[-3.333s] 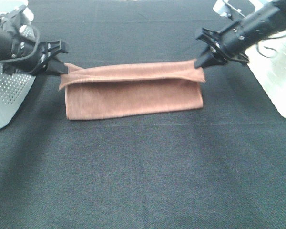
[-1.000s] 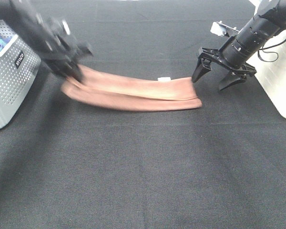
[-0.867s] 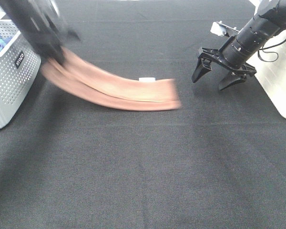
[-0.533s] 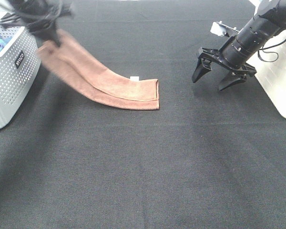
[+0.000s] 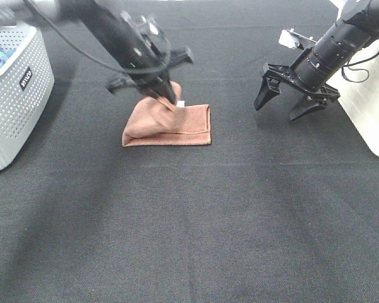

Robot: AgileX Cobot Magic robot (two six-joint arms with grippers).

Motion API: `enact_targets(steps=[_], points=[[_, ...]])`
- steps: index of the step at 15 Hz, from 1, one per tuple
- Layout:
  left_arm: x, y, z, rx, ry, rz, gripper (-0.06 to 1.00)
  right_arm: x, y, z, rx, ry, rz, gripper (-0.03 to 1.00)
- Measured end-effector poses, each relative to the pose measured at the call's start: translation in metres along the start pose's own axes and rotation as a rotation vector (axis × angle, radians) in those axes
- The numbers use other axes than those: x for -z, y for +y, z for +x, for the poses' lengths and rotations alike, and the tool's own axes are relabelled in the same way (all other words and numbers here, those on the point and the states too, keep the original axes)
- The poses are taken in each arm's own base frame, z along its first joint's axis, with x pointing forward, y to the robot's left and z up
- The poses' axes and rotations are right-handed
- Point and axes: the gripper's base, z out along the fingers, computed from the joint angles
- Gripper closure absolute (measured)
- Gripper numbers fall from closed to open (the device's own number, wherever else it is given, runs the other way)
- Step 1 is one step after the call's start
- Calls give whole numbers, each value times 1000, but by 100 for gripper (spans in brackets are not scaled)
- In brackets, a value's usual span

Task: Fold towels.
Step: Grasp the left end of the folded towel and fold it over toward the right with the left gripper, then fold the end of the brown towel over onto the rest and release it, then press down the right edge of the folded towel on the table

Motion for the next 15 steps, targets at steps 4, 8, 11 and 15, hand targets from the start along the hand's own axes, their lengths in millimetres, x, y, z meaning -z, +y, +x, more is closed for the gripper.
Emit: enact_targets(steps=[4,8,11,15], points=[[-12,-2,0,13,-36,13,86,0,0,0,0,2,0,16],[-18,-19,1,76,-61,137,49,0,0,0,-1,2,-1,16],[-19,-23,3,54,-52,175,36,0,1,1,-7,6,-12,16],[30,3,-33,-38,-199,104,33,9,27,-2,-38,-12,-225,17]])
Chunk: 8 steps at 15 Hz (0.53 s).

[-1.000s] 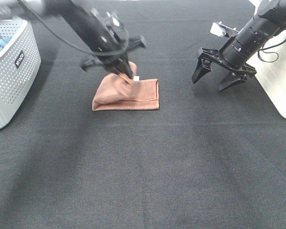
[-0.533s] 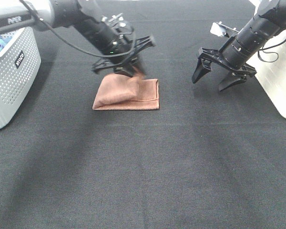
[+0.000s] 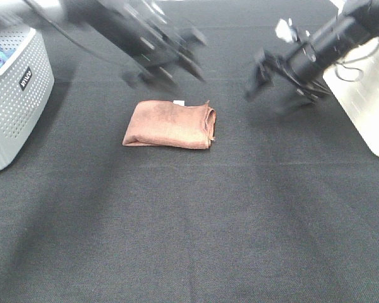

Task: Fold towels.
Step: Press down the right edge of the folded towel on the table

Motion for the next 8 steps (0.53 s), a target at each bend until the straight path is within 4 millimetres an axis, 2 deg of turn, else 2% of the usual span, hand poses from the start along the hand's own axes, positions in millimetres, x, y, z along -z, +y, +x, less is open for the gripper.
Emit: enact_targets(steps=[2,3,5,6,8], points=[[31,16,-25,-13,-88,-38,33,-12,32,3,54,-3,-126,17],[31,16,-25,-13,-88,-38,33,-12,32,3,54,-3,-126,17],[51,29,-38,-3,-135,-57,33,-31,64,6,109,-31,-210,17],[60,32,-42,2,-151,-59,33,-49,75,6,109,-51,-286,17],[69,30,-45,-1,-167,-56,33,-74,69,1,90,-49,-347,17]])
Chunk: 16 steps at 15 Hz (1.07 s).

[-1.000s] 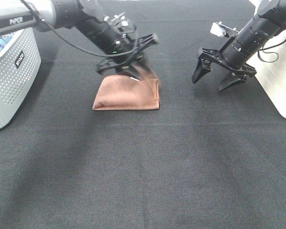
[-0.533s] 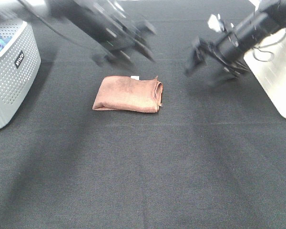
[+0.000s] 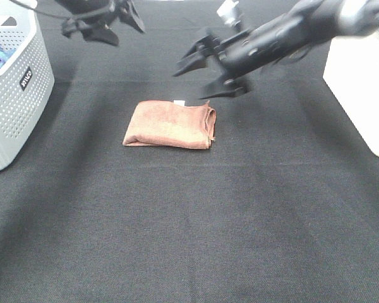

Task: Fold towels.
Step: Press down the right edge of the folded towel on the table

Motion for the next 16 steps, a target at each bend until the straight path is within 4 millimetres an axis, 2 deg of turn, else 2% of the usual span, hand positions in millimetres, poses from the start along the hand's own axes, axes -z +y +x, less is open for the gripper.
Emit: enact_targets(steps=[2,5,6,8,12,14,16], points=[[1,-1,1,-1,10,0,33,-23,-28,4,-27,45,-28,17],[2,0,5,-1,63,-5,33,-29,-47,8,-39,93,31,18],[2,0,5,-1,63,-5,33,-29,-47,8,-39,93,31,18],[2,0,8,-1,86,-7,33,-16,-58,2,-80,76,61,18],[2,0,9,-1,108,-9,33,24,-91,-8,-130,32,115,19],[10,-5,8,-30,145,-10,33,39,-80,-12,-32,67,204,19],[24,-12,3,-117,169,-26,33,52,-53,-16,22,113,249,19]])
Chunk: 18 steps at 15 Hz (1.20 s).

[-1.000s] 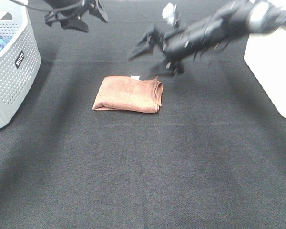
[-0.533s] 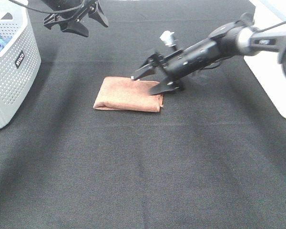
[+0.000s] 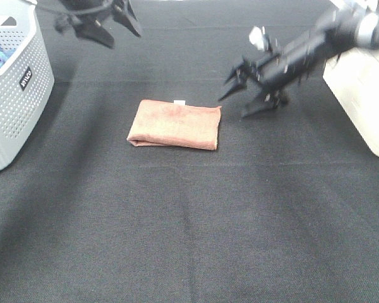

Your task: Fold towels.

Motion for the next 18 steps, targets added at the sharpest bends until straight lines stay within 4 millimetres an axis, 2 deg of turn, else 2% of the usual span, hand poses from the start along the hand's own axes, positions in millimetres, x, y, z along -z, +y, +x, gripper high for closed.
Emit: enact_targets(steps=[1,2,5,6,7,9,10,11,12,14,16,17,18], points=[[16,-5,-5,-61,0,-29,33,19,20,0,28,36,46,19],[16,-5,-5,-61,0,-29,33,19,20,0,28,36,46,19],[55,-20,-14,-115,-80,-57,33,65,51,-2,32,25,177,19],[73,-27,-16,-133,-114,-68,33,84,60,-3,30,-4,228,19],[107,-38,-17,-180,-181,-113,33,113,77,0,55,-48,282,19],[152,-53,-10,-233,-247,-189,33,151,101,11,99,-97,328,19],[165,-57,-4,-250,-247,-223,33,168,111,20,117,-114,351,19],[177,-62,8,-269,-234,-252,33,184,121,32,130,-125,371,19],[192,-69,30,-281,-201,-273,33,202,133,53,139,-129,389,19],[203,-65,64,-266,-126,-293,33,218,143,89,140,-114,405,19],[207,-53,104,-249,-32,-319,33,226,147,130,126,-78,414,19],[207,-53,104,-249,-32,-319,33,226,147,130,126,-78,414,19],[213,-44,138,-235,28,-330,33,229,149,162,118,-61,418,19]])
